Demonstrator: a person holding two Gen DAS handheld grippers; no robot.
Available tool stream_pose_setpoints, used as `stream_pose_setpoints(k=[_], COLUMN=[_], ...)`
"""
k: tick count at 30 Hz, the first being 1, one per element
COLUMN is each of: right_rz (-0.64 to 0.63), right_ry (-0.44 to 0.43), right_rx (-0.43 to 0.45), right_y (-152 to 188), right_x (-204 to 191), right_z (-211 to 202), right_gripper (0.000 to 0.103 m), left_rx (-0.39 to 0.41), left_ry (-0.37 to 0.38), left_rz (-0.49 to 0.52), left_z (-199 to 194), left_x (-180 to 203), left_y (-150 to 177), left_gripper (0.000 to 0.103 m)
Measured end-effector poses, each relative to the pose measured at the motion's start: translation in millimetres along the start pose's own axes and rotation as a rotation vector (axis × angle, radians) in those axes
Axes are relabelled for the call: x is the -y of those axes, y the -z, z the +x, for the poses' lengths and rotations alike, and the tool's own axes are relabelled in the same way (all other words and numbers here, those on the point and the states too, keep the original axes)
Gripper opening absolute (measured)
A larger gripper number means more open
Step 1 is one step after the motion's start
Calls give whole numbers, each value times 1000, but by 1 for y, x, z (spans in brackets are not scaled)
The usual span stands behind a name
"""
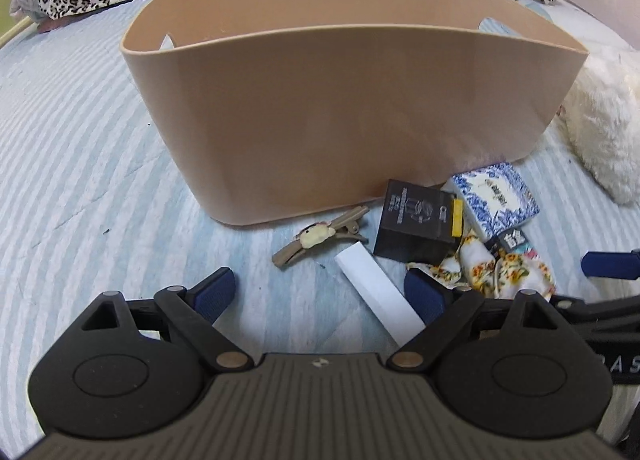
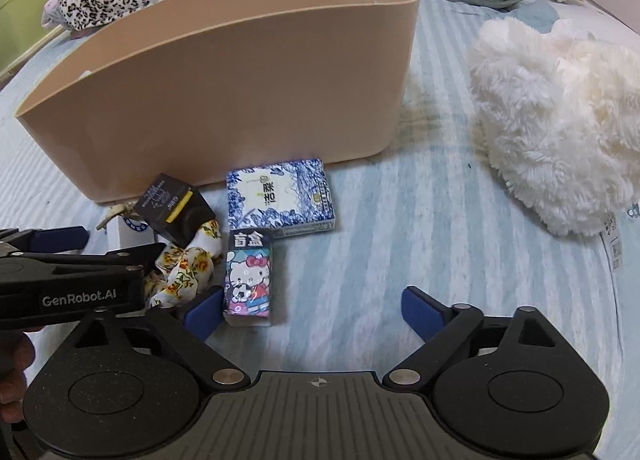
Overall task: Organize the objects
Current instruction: 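Grasp the white box with the left gripper while the right grasps the Hello Kitty box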
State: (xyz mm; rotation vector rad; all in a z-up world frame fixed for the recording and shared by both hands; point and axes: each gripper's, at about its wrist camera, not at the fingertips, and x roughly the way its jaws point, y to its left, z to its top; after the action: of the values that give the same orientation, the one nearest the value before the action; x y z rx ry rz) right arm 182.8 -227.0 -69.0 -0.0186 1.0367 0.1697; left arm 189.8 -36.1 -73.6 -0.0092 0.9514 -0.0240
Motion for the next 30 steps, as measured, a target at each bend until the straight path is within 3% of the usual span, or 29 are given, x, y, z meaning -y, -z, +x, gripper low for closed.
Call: stream_pose_setpoints(k=[5,8,10,14,17,20,30], right_rz=[7,4,-3,-42,-56,-62,2], right_ry=[-20,-52,-78,-84,-95,-107,-101], right_rx=[11,4,1,6,11,9,41], right_y=[1,1,2,2,3,5,0], right_x=[0,-1,-5,-15,-19,-20,-11], right_z=[-3,-3,-3,-5,-4,-8,-30], right_gripper=[85,83,78,59,42,21,20], left_rx=[0,1,7,8,-8,-19,-4], left_ry=[20,35,45,78,113,126,127], left_rz=[-17,-10,4,7,-5,-13,-15], left_z=[-4,-7,-10,-14,-16,-17,-39], left_x=[-5,-4,-3,-9,-11,-14,-21], left_y=[5,8,10,15,13,16,24], left_gripper=[89,83,72,54,28,20,16])
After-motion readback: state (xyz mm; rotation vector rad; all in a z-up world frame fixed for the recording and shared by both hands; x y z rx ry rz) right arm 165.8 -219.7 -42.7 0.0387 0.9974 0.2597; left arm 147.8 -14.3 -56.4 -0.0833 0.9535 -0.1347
